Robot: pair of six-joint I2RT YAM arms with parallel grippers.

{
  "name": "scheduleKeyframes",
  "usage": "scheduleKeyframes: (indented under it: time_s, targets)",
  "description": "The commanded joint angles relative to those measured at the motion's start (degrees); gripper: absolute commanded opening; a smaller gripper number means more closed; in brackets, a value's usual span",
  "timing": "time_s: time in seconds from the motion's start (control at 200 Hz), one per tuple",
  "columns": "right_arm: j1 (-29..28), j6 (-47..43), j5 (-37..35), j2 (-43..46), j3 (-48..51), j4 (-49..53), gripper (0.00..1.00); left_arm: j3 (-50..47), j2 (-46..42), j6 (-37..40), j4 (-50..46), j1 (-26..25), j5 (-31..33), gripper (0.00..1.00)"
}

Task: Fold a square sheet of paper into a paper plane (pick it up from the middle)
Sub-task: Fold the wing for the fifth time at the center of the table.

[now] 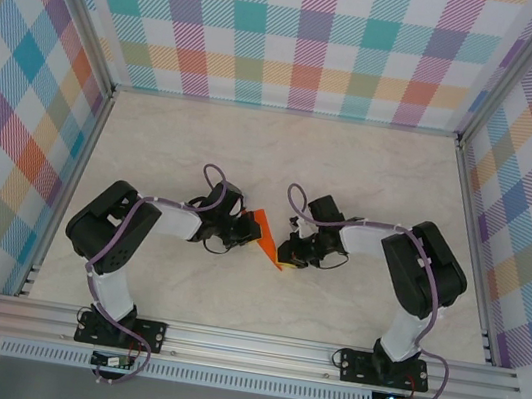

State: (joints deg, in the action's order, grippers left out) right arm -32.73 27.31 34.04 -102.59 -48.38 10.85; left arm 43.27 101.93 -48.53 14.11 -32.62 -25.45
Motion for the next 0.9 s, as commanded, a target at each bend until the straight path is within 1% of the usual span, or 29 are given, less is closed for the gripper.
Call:
scheduleKeyframes:
  time_s: [0.0,0.09,0.155,0.215,0.28,0.325,0.49,0.66,0.79,0.895]
  targets:
    - [-0.3,-2.0,-3.6,0.3,-0.1,4.8,0.15,-2.0,-0.2,0.6,-4.3,-0.8,4.0,0.01]
    - [-0.3,-2.3,-4.7,2.9,-0.2,5.9,0.19,-2.0,-0.1,0.6,-4.3,-0.8,4.0,0.01]
    - [-0.3,-2.7,-5.7,5.3,0.1,6.2,0.26,-1.9,-0.1,0.7,-4.4,-0.8,4.0,0.01]
    - [-0.3,-2.4,-8.2,8.2,0.7,6.1,0.33,-1.9,-0.1,0.7,-4.4,-0.8,4.0,0.01]
    - [-0.3,-2.1,-11.1,11.0,1.0,6.0,0.36,-2.0,0.0,0.7,-4.4,-0.8,4.0,0.01]
    - [-0.3,-1.9,-11.8,12.4,1.0,5.8,0.37,-1.8,0.0,0.7,-4.5,-0.8,4.0,0.01]
    - [-2.4,-1.0,-9.4,13.1,-1.1,3.7,0.36,-1.7,0.1,0.9,-4.8,-0.8,4.1,0.01]
    - [-4.6,-1.1,-6.9,6.5,-5.8,4.9,0.24,-1.7,0.1,0.8,-5.0,-0.8,4.2,0.01]
    - [-5.8,-0.3,-7.0,3.2,-7.7,5.4,0.20,-1.6,-0.2,0.8,-5.4,-0.8,4.3,0.01]
    - [-6.0,-0.2,-7.8,1.4,-8.9,6.2,0.19,-1.6,-0.1,0.8,-5.6,-0.8,4.3,0.01]
